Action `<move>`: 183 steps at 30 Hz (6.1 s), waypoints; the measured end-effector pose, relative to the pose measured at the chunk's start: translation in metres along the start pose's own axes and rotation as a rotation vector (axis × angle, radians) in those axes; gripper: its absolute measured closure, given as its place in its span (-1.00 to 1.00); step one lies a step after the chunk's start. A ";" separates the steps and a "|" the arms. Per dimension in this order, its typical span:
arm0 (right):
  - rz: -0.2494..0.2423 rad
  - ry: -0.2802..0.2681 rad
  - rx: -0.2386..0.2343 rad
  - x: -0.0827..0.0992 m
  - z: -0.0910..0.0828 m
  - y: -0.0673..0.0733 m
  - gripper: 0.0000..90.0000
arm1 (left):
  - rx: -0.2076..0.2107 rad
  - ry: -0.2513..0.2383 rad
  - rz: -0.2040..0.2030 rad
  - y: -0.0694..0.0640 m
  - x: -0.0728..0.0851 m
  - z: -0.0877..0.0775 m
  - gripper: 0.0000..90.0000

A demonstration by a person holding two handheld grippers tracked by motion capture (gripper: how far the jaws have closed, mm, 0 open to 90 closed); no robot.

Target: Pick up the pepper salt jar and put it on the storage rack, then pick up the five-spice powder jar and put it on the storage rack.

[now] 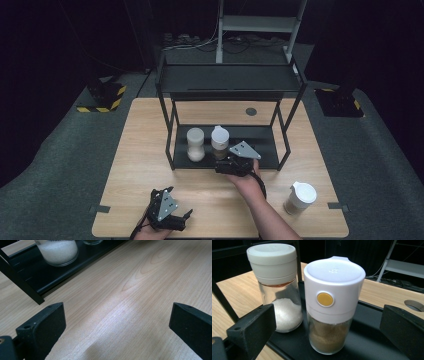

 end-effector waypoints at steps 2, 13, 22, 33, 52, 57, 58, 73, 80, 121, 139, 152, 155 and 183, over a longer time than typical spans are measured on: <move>-0.004 -0.001 0.000 0.000 -0.003 0.000 -1.00 | 0.000 0.000 0.001 0.000 0.000 0.000 -0.98; -0.026 -0.009 -0.015 -0.002 -0.023 0.000 -1.00 | 0.000 0.006 -0.002 0.000 0.000 0.001 -0.98; -0.054 -0.024 -0.051 -0.005 -0.041 0.009 -1.00 | -0.001 0.009 0.003 0.000 0.001 0.001 -0.98; -0.057 -0.041 -0.077 -0.008 -0.062 0.017 -1.00 | -0.001 0.010 0.006 0.000 0.001 0.001 -0.98; -0.085 -0.062 -0.069 0.002 -0.101 0.018 -0.99 | -0.005 0.012 0.010 0.000 0.001 0.001 -0.98; -0.102 -0.063 -0.064 0.010 -0.110 0.018 -1.00 | -0.007 0.010 0.010 0.000 0.001 0.001 -0.98; -0.103 -0.060 -0.065 0.013 -0.112 0.018 -1.00 | -0.007 0.009 0.011 0.000 0.000 0.001 -0.98; -0.143 0.032 -0.035 0.071 -0.120 0.013 -1.00 | -0.007 -0.001 0.014 -0.001 0.000 0.000 -0.98; -0.159 0.061 -0.027 0.082 -0.119 0.013 -1.00 | -0.006 0.001 0.017 -0.001 0.000 0.000 -0.98; -0.141 -0.035 -0.106 0.058 -0.139 0.027 -1.00 | -0.018 0.005 0.046 -0.003 0.000 0.000 -0.98; -0.141 -0.082 -0.114 0.034 -0.160 0.024 -1.00 | -0.012 0.003 0.044 -0.003 0.000 0.000 -0.98; -0.131 -0.110 -0.116 0.020 -0.173 0.021 -1.00 | -0.010 0.003 0.044 -0.003 0.000 0.000 -0.98; -0.122 -0.119 -0.115 0.017 -0.176 0.019 -1.00 | -0.009 0.003 0.043 -0.003 0.000 0.000 -0.98; -0.117 -0.135 -0.065 0.007 -0.200 -0.005 -1.00 | -0.004 0.008 0.044 -0.004 0.000 0.001 -0.98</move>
Point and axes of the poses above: each handheld gripper's, and its own axes: z roughly forward along the jaws, x roughly out of its underside, y roughly to its left, the point moved 9 cm from there along z, roughly forward along the jaws, and after that the axes turned 9 degrees about -y, right-handed, at the moved point
